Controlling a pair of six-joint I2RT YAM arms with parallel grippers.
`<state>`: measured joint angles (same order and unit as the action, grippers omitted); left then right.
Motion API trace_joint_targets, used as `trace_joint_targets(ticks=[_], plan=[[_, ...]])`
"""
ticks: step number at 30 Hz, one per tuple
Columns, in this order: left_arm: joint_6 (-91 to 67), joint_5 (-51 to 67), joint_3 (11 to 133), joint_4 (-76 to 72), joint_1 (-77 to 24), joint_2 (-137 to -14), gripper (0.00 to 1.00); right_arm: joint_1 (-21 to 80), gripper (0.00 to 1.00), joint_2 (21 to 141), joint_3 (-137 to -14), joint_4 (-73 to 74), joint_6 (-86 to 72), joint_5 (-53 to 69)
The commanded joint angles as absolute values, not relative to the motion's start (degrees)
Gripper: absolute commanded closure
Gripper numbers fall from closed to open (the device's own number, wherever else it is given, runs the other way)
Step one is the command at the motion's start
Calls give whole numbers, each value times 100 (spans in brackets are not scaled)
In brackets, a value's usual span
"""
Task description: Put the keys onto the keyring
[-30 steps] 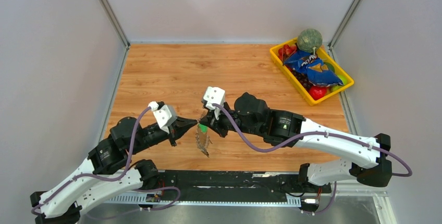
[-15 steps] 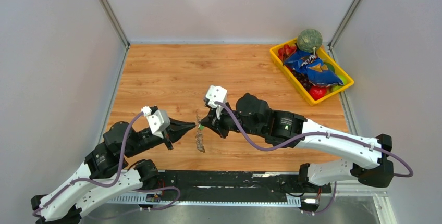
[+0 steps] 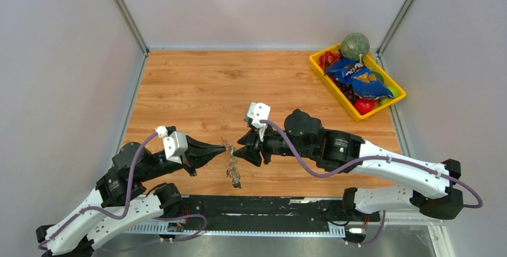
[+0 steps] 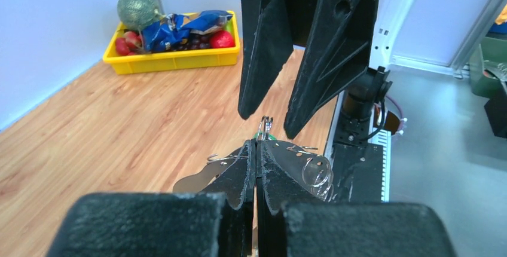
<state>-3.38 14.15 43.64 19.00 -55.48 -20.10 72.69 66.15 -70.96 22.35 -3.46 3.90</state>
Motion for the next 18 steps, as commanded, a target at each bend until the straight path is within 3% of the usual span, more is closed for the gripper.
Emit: trace_joint_targets(ticks=[1,18], plan=[[-564,1746,4499,1287,-5555,-1968,100,7303,56,6157,-7057,2114,-51,742],[-1444,2390,4313,296,-5557,-2062,100,7599,51,5967,-7356,2238,1528,1118]])
